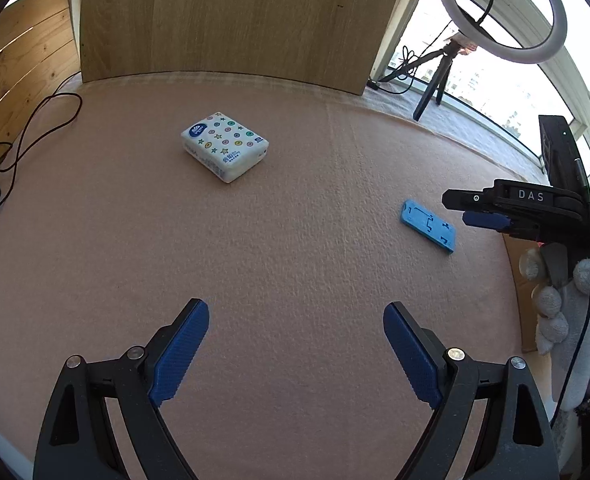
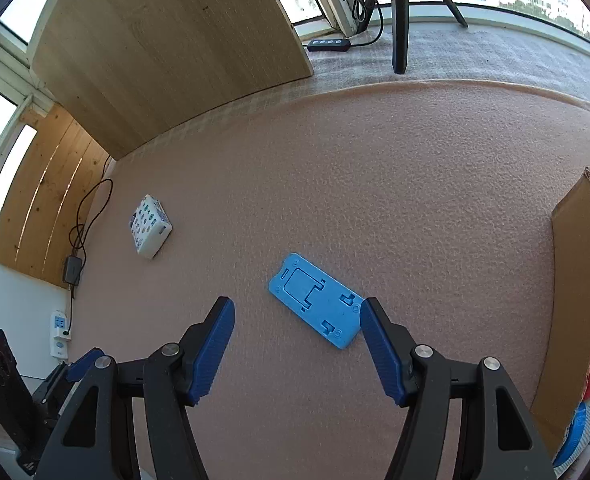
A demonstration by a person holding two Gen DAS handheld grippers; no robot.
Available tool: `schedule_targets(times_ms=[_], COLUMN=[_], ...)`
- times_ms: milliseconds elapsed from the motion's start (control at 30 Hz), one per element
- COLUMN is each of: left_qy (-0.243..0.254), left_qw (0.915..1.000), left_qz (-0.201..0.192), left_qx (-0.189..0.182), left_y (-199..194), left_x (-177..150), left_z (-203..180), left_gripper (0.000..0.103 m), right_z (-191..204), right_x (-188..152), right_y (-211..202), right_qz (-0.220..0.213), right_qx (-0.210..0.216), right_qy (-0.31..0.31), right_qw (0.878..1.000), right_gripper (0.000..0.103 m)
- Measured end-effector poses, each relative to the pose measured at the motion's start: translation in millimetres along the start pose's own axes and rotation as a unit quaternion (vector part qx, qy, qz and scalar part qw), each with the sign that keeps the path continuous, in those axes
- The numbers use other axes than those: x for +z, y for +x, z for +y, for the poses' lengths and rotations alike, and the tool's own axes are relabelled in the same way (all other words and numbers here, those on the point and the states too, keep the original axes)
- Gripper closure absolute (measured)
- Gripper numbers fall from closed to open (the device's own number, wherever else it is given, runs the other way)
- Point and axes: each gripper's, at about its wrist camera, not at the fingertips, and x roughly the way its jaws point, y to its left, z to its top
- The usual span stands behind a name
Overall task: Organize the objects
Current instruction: 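Withdraw both tools from the box and move the right tool to the blue phone stand, then close the right gripper on the blue phone stand and lift it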
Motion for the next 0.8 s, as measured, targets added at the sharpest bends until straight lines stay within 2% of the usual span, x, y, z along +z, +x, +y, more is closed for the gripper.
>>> schedule_targets(times_ms=[367,433,500,533,800], left_qy=[-0.005,-0.006,-0.007,-0.009,-0.01], left_qw=[0.9999,0.9999,0.9999,0.9999,0.9998], left_qz=[0.007,0.008,0.008,0.009,0.015], left_qx=[0.005,0.005,0.005,0.005,-0.006], left_y=[-2.1,-1.7,-0.7,0.0,7.7], left_x=[-5.5,-5.7,-5.2,-4.5,-0.2], left_z=[11.6,13.3,14.8,16.0,15.2], left_gripper=[0.012,0.012,0.012,0.012,0.012], right_z=[-6.5,-7.7,-8.5,-8.2,10.8], right_x=[18.9,20.7,20.9,19.6,-2.8], right_y=[42.2,43.1,44.3,45.5,45.6], right_qz=[0.015,0.012,0.018,0.023,0.035], right_qx=[-0.035,-0.036,-0.028,-0.021,-0.039], right_qy=[0.009,0.01,0.012,0.013,-0.026], right_qw=[0.999,0.999,0.999,0.999,0.998], right_gripper=[0.044,0.048,0.058,0.066,0.074])
